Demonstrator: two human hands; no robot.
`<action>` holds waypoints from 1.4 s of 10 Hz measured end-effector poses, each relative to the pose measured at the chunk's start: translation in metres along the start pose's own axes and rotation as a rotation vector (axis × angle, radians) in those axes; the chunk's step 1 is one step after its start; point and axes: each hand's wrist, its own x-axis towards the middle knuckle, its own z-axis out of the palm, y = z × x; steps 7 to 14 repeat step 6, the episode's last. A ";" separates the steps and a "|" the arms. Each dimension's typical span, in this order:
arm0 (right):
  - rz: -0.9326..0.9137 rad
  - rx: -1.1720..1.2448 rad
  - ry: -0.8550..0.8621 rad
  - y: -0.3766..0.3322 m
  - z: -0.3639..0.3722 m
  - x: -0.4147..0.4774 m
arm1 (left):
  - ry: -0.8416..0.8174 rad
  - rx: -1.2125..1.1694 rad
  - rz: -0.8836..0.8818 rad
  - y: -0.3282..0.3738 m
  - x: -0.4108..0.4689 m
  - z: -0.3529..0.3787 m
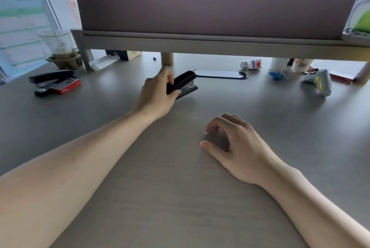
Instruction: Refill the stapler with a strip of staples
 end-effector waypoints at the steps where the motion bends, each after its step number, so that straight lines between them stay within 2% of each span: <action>1: -0.001 0.021 0.003 0.003 0.001 0.000 | -0.016 0.027 -0.033 -0.004 0.027 0.024; 3: -0.005 0.017 0.008 0.003 0.002 0.000 | 0.016 0.111 -0.036 -0.013 0.052 0.048; 5: 0.008 0.002 -0.005 0.002 0.000 0.002 | -0.011 0.061 0.017 -0.011 0.032 0.027; 6: 0.020 0.038 -0.008 -0.003 -0.004 0.001 | -0.008 -0.002 0.168 -0.008 -0.017 0.005; 14: 0.020 0.038 -0.008 -0.003 -0.004 0.001 | -0.008 -0.002 0.168 -0.008 -0.017 0.005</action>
